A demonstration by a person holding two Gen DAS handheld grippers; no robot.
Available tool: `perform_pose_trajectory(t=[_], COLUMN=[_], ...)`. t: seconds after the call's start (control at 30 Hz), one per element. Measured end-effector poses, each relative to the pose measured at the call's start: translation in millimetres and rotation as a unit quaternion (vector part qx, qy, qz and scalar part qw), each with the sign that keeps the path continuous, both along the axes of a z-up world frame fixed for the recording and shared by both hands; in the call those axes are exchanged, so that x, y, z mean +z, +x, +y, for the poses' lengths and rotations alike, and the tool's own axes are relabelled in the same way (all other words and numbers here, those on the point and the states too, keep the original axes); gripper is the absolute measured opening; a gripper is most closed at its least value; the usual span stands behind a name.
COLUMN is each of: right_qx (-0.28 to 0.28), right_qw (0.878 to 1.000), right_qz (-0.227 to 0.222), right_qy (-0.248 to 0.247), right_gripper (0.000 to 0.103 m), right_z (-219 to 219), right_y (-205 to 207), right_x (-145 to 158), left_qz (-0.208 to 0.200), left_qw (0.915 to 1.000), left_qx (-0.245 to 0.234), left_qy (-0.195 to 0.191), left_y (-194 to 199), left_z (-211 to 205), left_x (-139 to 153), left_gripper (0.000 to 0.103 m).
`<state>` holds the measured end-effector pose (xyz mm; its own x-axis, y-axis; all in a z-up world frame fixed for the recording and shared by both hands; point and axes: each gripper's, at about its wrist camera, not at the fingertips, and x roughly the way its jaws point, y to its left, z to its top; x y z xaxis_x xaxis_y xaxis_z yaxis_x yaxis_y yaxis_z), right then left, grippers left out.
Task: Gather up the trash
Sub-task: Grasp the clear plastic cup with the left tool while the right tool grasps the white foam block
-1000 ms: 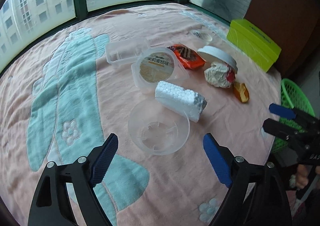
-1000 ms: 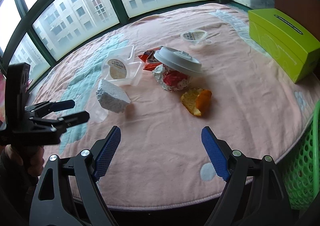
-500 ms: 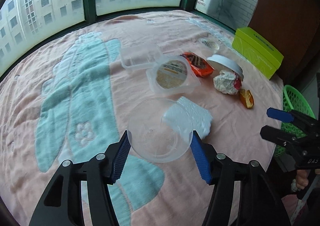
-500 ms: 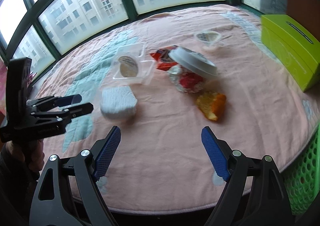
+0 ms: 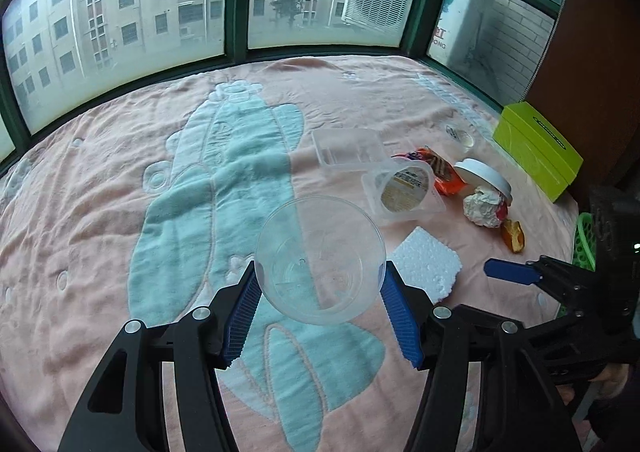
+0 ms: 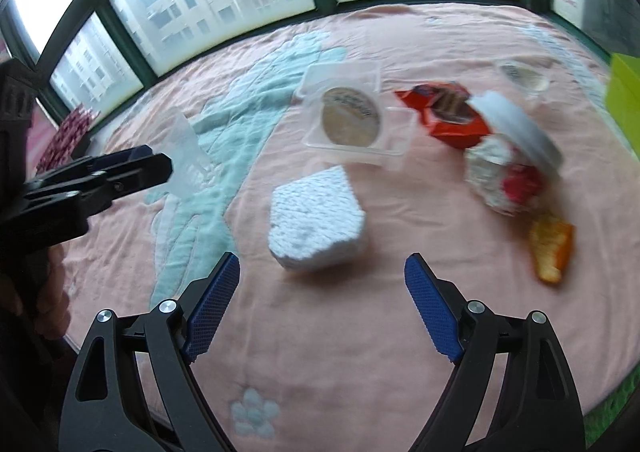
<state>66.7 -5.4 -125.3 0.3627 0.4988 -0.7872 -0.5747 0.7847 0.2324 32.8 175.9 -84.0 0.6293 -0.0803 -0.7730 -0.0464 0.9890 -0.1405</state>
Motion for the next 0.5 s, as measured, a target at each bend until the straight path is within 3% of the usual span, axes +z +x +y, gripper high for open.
perform_pose_trajectory(t=[0.3, 0.43, 0.5], right_qx=[-0.003, -0.004, -0.007], right_qw=[0.999, 1.0, 1.0], right_qz=[0.003, 0.006, 0.008], right_qy=[-0.036, -0.028, -0.022], right_gripper=[0.084, 0.064, 0.063], right_z=[24.1, 20.1, 16.9], right_y=[13.5, 11.6, 10.1], right_x=[-20.8, -20.1, -18.0], left_qz=[0.001, -0.001, -0.002], left_qw=[0.9999, 0.9999, 0.9999], left_qx=[0.009, 0.004, 0.0], left_qy=[-0.012, -0.014, -0.014], left_y=[-2.9, -2.3, -1.4], left_z=[8.4, 5.5, 1.1], left_x=[-3.2, -2.8, -1.9], left_gripper=[0.058, 0.058, 0.058])
